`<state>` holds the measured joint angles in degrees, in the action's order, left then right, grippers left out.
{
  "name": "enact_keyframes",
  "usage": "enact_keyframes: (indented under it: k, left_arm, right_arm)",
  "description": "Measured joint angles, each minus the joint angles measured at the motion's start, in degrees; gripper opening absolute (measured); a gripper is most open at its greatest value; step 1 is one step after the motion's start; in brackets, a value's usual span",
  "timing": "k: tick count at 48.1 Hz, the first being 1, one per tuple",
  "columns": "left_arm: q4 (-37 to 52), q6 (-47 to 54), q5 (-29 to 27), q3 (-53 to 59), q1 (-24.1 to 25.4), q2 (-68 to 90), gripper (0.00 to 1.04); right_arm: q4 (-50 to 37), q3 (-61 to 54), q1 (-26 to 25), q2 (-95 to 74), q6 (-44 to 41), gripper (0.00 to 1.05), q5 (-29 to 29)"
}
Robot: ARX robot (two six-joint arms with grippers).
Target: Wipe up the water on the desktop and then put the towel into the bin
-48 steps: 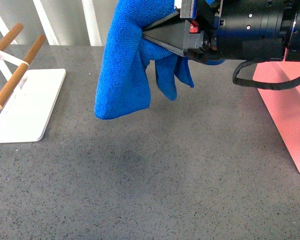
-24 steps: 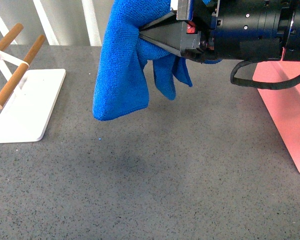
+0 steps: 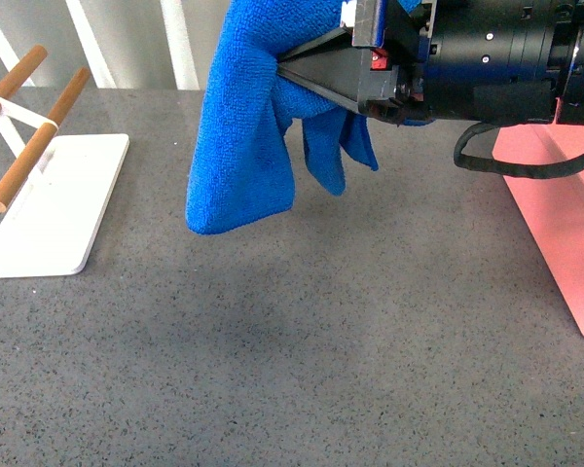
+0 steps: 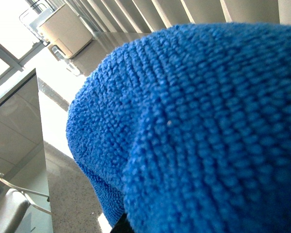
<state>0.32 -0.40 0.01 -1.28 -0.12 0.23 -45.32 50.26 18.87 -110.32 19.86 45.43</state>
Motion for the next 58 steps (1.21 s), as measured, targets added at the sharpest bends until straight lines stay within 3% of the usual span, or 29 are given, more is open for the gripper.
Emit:
enact_keyframes:
  k: [11,16,25,30,35,45,58]
  left_arm:
    - [-0.24,-0.02,0.00,0.00,0.00,0.00,0.06]
    - [-0.28,0.00,-0.02,0.00,0.00,0.00,0.28]
    - [-0.28,-0.02,-0.02,0.00,0.00,-0.02,0.65]
    - [-0.28,-0.02,0.00,0.00,0.00,-0.04,0.83]
    - [-0.28,-0.02,-0.02,0.00,0.00,-0.04,0.97]
    - [-0.28,0.09,-0.02,0.00,0.00,-0.04,0.98]
    - [-0.28,0.09,-0.02,0.00,0.00,-0.04,0.98]
  right_arm:
    - [0.92,-0.04,-0.50,-0.70,-0.37,0.04,-0.83]
    - [4.74,-0.04,-1.22,-2.27,-2.45,0.04,-2.80]
    - [23.39,2.19,-4.20,-8.81,-12.70,0.04,-9.22]
    - [35.65,7.08,-4.87,-12.63,-18.78,0.04,-18.29]
    - [41.55,9.75,-5.38,-14.75,-22.47,0.04,-22.10]
    - [53.13,18.99,-5.99,-18.67,-29.94,0.04,-28.63]
    - [58.90,35.63,-6.27,-26.73,-35.50,0.04,-38.45]
